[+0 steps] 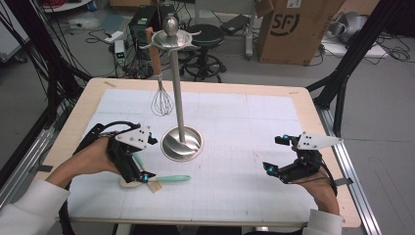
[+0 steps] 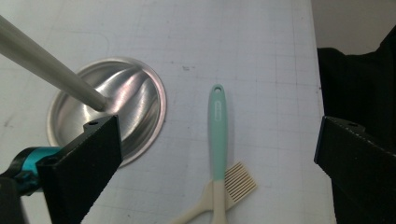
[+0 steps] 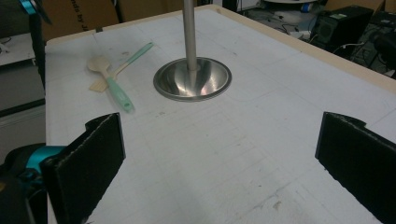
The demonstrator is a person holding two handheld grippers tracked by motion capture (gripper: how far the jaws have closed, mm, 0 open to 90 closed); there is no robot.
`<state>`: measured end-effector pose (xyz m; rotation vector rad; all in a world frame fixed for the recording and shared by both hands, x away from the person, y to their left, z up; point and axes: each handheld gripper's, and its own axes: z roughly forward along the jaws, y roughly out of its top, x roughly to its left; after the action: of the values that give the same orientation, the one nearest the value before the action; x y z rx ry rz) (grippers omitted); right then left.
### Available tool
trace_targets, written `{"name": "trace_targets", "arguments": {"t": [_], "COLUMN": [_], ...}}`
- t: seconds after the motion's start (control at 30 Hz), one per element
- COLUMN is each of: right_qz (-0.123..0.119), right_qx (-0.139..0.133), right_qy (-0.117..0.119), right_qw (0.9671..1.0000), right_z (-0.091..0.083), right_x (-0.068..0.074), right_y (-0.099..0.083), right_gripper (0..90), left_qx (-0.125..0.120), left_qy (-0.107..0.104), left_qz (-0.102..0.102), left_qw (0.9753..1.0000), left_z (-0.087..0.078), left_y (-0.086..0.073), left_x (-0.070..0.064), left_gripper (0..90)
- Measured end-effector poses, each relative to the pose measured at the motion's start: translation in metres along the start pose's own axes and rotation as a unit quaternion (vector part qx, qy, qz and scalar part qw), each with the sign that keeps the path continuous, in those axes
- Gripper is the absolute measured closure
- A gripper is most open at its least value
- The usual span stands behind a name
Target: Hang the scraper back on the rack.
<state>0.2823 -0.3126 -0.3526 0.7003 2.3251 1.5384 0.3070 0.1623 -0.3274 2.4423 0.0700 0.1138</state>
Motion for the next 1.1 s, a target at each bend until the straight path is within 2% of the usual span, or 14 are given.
{"name": "trace_targets", "arguments": {"t": [0.13, 0.4, 0.57, 0.6, 0.87, 1.0, 1.1], "right_qz": [0.002, 0.001, 0.000, 0.001, 0.002, 0.001, -0.002], "right_qx": [-0.001, -0.002, -0.002, -0.003, -0.001, 0.002, 0.000], "right_qy": [0.002, 0.001, 0.003, 0.003, 0.006, 0.008, 0.009], "right_qw": [1.0000, 1.0000, 1.0000, 1.0000, 1.0000, 1.0000, 1.0000], "right_z": [0.000, 0.001, 0.001, 0.001, 0.003, 0.004, 0.004], "right_x": [0.000, -0.001, 0.000, 0.000, -0.001, -0.001, 0.000], "right_y": [0.000, 0.000, 0.000, 0.000, 0.000, 0.000, 0.002], "right_gripper": [0.2, 0.2, 0.2, 0.2, 0.2, 0.2, 0.2], "left_qx": [0.023, 0.049, 0.083, 0.090, 0.116, 0.128, 0.138], "left_qy": [-0.008, -0.023, -0.027, -0.027, -0.039, -0.047, -0.044], "left_qz": [-0.002, -0.009, -0.014, -0.009, -0.015, -0.014, -0.013], "left_qw": [0.9997, 0.9985, 0.9961, 0.9956, 0.9924, 0.9906, 0.9894], "left_z": [0.014, 0.037, 0.051, 0.053, 0.069, 0.075, 0.080], "left_y": [-0.002, -0.004, -0.004, -0.004, -0.004, -0.005, -0.005], "left_x": [0.002, 0.005, 0.004, 0.004, 0.005, 0.005, 0.006], "left_gripper": [1.7, 1.7, 1.7, 1.7, 2.6, 7.0, 8.0]}}
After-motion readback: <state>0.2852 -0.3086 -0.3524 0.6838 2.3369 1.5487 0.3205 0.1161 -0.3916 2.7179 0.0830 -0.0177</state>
